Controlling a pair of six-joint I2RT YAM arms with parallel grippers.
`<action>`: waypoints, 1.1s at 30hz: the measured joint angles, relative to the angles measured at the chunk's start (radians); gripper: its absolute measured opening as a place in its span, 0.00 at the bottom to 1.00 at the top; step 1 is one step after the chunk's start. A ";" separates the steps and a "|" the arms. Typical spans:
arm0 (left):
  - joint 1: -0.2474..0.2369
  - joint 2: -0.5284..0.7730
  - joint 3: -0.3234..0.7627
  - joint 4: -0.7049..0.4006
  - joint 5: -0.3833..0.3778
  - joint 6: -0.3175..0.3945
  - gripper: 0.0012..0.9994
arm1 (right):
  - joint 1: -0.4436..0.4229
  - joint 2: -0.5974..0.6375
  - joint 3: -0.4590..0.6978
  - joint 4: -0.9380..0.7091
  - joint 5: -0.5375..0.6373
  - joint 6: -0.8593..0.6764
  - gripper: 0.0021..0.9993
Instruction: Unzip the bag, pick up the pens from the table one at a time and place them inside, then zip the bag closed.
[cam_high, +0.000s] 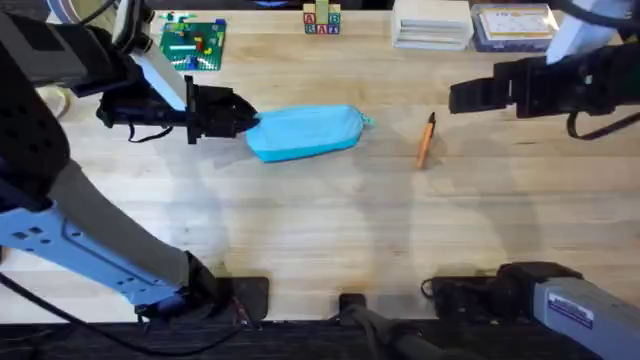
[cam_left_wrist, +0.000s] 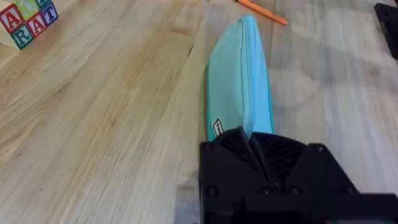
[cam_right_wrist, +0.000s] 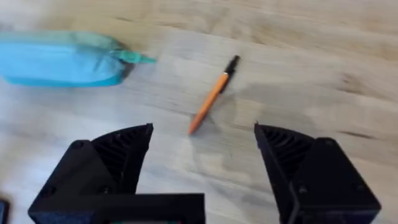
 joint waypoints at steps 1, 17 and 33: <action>0.000 0.000 0.000 0.000 0.000 0.000 0.04 | 0.000 0.029 0.002 0.000 -0.076 -0.070 1.00; 0.000 0.000 0.000 0.000 0.000 0.000 0.04 | 0.001 0.249 0.002 0.039 -0.361 -0.527 1.00; 0.000 0.000 0.000 0.000 0.000 0.000 0.04 | 0.001 0.321 0.003 0.191 -0.408 -0.768 1.00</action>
